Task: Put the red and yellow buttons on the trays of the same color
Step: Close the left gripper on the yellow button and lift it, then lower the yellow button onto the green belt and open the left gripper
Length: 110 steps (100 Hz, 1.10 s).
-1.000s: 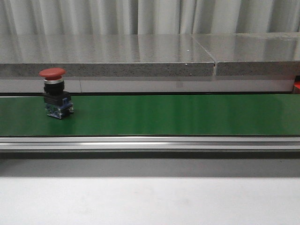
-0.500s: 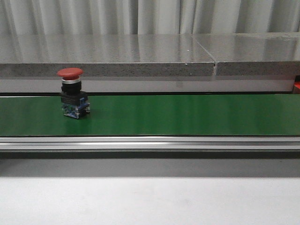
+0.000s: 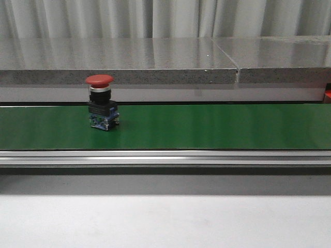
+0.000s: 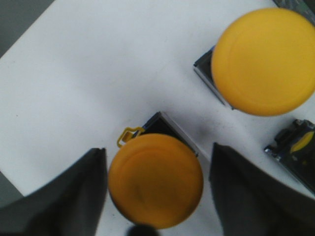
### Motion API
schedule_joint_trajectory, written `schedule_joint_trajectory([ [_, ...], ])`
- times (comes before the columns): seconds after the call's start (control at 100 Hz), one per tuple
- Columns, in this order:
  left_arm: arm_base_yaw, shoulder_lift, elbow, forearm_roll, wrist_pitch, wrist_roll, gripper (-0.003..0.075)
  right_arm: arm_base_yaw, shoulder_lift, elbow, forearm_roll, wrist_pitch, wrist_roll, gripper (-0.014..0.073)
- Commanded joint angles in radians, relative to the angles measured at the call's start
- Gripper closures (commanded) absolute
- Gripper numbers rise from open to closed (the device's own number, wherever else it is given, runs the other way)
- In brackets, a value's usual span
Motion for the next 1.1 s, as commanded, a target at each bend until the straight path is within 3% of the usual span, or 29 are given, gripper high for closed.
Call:
schedule_joint_trajectory([
  [0.0,0.002,-0.036,-0.027,0.018,-0.024,-0.005,0.0501,-0.002,-0.017,-0.010,-0.010,-0.086,0.001,0.0662],
  [0.15,0.002,-0.050,-0.027,0.023,0.013,-0.005,0.0741,-0.002,-0.017,-0.010,-0.010,-0.086,0.001,0.0662],
  [0.55,-0.030,-0.315,-0.027,0.023,0.154,0.007,0.0739,-0.002,-0.017,-0.010,-0.010,-0.086,0.001,0.0662],
  [0.77,-0.201,-0.447,-0.034,0.021,0.162,0.033,0.0739,-0.002,-0.017,-0.010,-0.010,-0.086,0.001,0.0662],
  [1.09,-0.423,-0.362,-0.169,-0.043,0.189,0.104,0.0739,-0.002,-0.017,-0.010,-0.010,-0.086,0.001,0.0662],
])
